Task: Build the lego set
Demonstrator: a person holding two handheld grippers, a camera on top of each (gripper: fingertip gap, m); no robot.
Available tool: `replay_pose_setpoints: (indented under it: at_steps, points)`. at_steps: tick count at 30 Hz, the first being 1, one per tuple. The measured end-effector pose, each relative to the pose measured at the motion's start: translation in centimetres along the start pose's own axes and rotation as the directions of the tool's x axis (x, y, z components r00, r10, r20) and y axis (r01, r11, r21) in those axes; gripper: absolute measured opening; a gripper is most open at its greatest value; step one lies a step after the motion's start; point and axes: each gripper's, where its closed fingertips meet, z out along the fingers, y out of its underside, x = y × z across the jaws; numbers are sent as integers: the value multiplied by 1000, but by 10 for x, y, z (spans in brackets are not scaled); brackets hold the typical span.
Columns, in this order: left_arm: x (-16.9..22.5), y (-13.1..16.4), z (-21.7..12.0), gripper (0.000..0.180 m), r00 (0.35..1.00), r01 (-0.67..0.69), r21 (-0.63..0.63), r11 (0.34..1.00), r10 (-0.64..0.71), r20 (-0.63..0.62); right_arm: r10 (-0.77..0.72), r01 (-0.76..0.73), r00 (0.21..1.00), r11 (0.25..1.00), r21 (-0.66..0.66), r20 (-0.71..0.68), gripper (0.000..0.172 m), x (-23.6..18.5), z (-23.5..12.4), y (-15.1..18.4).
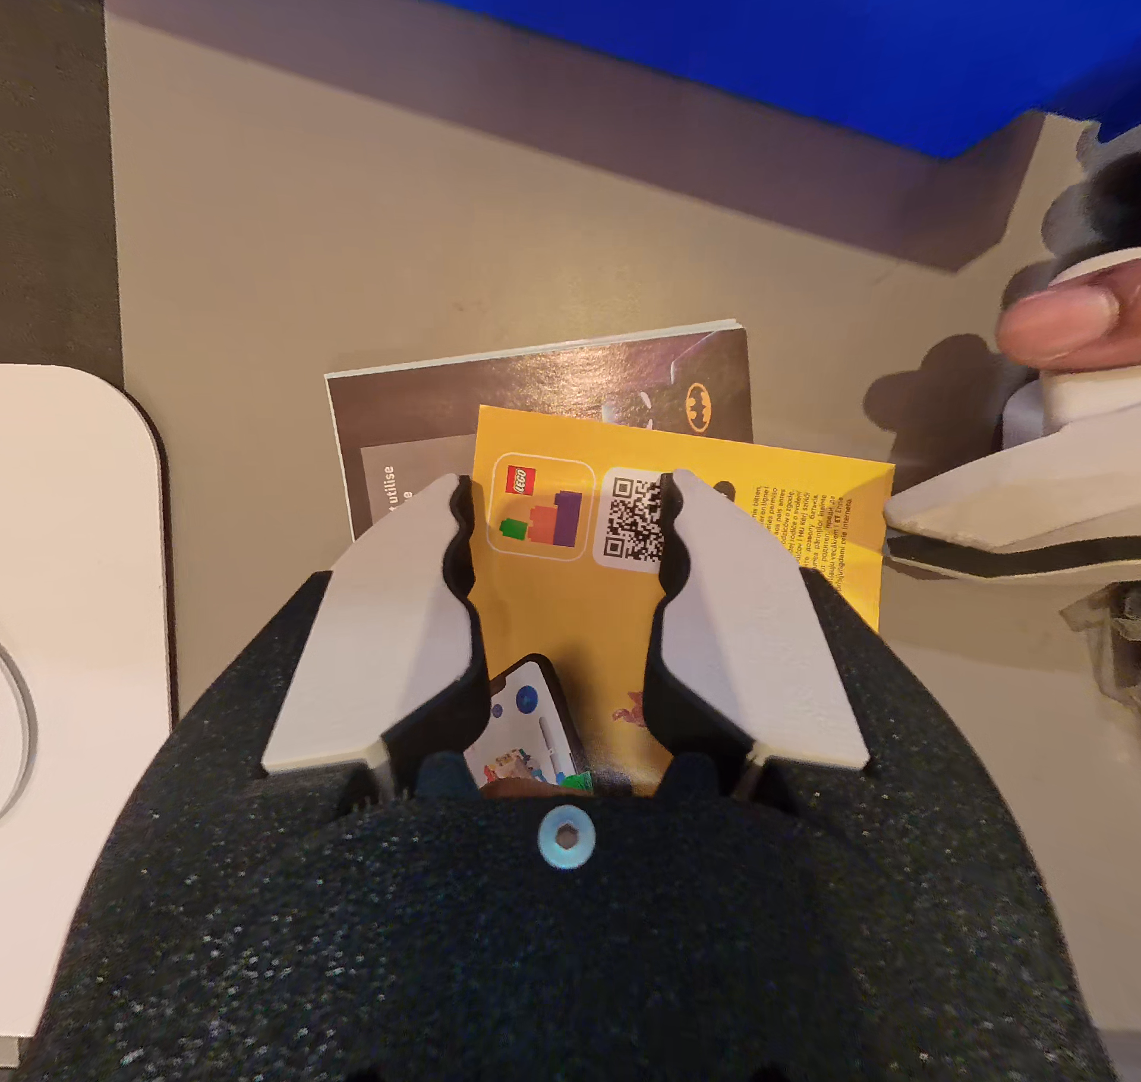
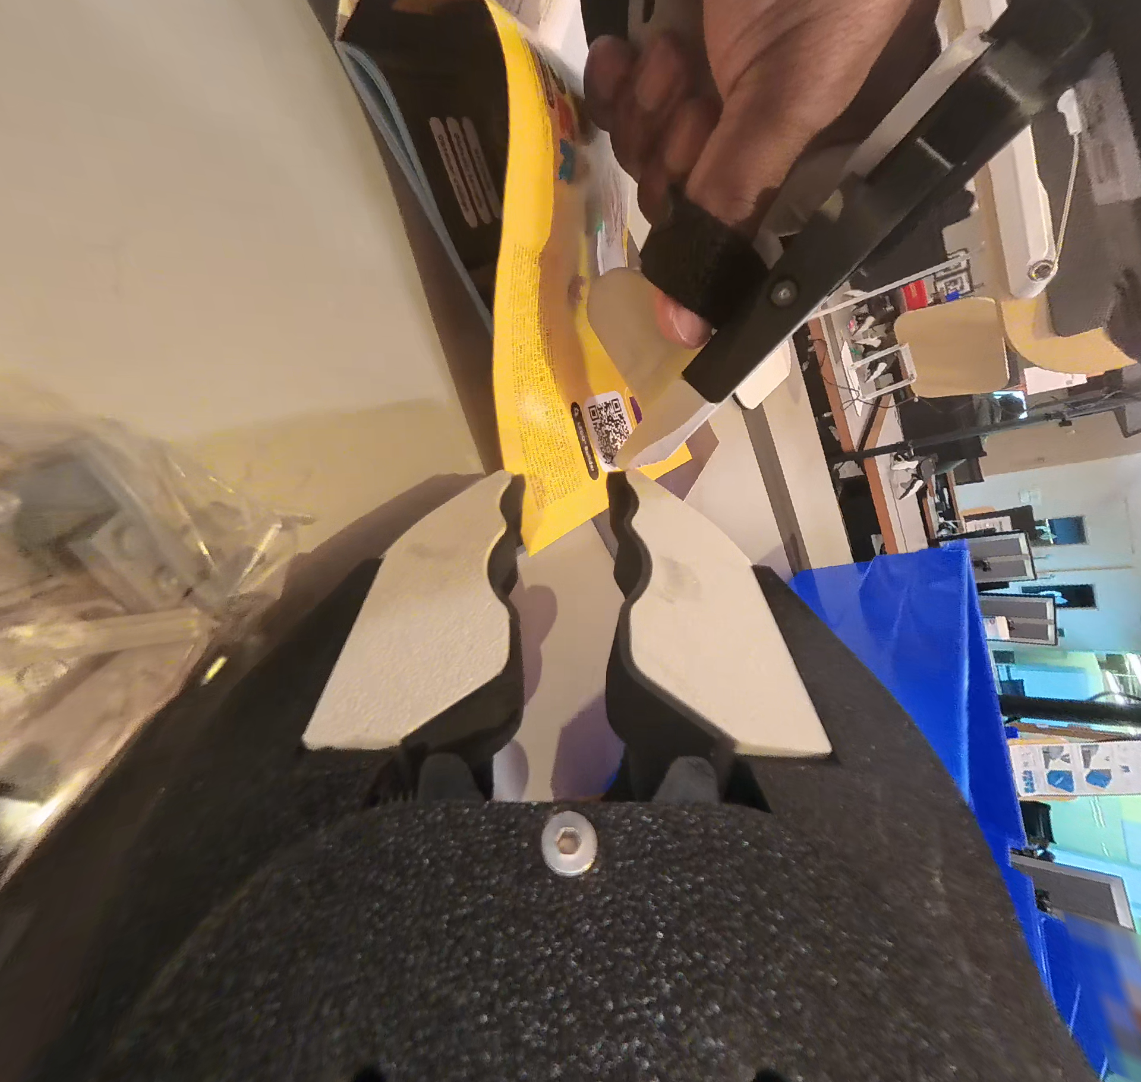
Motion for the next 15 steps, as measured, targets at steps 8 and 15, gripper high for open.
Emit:
replay_pose_setpoints:
  at_steps: [8,15]
  points:
    - [-1,0,-1,58,1000,8,-2,1000,-8,3,-4,4,1000,1000,7,17,20,-3,1,-2]
    - [-1,0,0,57,1000,15,-10,1000,-15,5,27,-27,998,1000,5,60,26,-6,6,-11]
